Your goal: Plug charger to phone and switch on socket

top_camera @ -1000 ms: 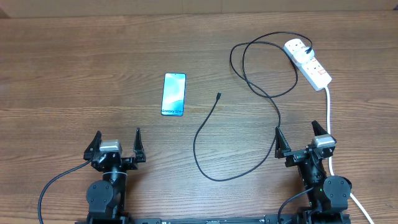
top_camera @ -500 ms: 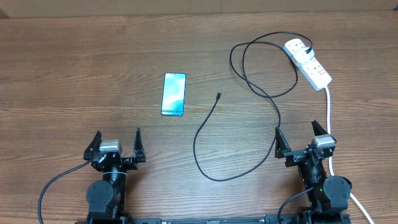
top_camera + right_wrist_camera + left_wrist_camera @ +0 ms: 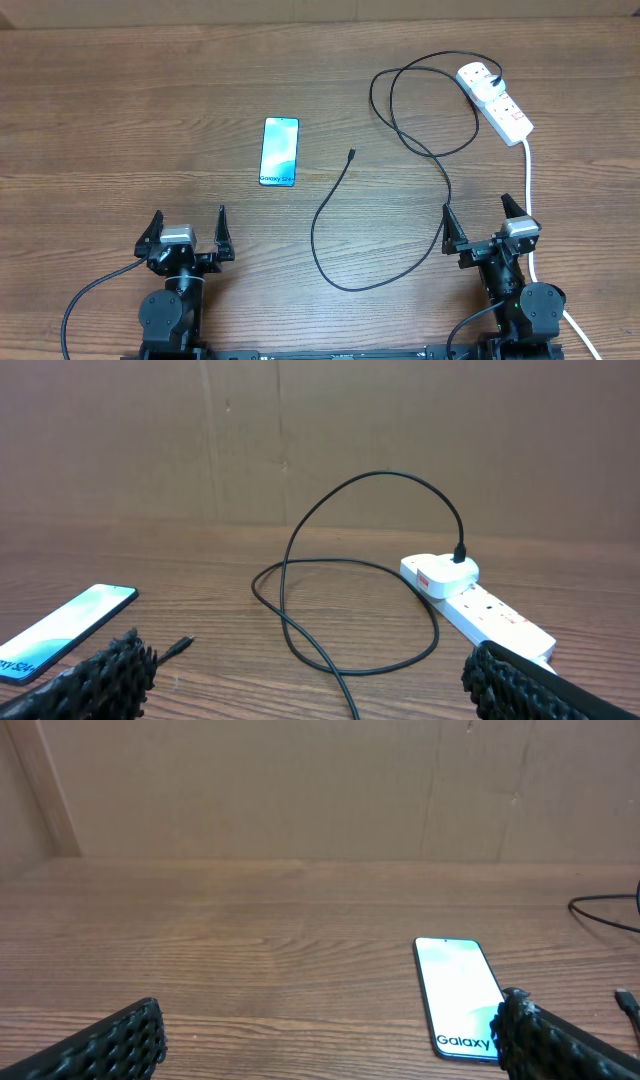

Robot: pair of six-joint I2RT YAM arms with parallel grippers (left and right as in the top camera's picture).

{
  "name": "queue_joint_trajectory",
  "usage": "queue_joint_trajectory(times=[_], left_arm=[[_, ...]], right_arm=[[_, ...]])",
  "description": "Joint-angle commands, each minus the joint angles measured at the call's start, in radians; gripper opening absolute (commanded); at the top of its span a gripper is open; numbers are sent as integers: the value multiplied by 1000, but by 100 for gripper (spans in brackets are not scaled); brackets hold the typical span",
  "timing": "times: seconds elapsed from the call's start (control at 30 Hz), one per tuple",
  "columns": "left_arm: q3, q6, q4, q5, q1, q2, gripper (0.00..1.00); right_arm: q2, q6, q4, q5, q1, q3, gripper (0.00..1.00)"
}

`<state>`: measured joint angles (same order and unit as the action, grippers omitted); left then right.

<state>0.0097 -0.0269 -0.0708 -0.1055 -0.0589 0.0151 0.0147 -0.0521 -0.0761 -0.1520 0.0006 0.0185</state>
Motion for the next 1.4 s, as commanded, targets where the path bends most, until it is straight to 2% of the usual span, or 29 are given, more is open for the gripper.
queue_joint_trajectory(times=[0.0,0.43,0.6,0.77,0.93,1.03,1.17,1.27,1.33,1.37], left_arm=[[-5,-10,2,6,-5,-11,99],[-5,-17,4,13,-5,-11,99],[-5,-99,14,193,-7,-11,100],[-5,-112,170,393,-7,-11,99],[2,-116,409,426,-7,-11,100],[51,-114,460,408,-7,-11,100],[186,-47,396,389,-7,10,100],[345,-40,291,337,-7,92,100],[494,-40,148,340,-7,185,100],[603,-40,22,358,-7,256,100]], right_arm=[[-12,-9,3,4,-4,-10,100],[-12,-9,3,4,-4,-10,100],[-12,-9,3,4,-4,-10,100],[-12,-9,3,4,-4,-10,100],[-12,-9,3,4,-4,-10,100],[-12,-9,3,4,-4,-10,100],[-12,-9,3,4,-4,-10,100],[-12,-9,3,4,-4,-10,100],[-12,-9,3,4,-4,-10,100],[-12,-9,3,4,-4,-10,100]])
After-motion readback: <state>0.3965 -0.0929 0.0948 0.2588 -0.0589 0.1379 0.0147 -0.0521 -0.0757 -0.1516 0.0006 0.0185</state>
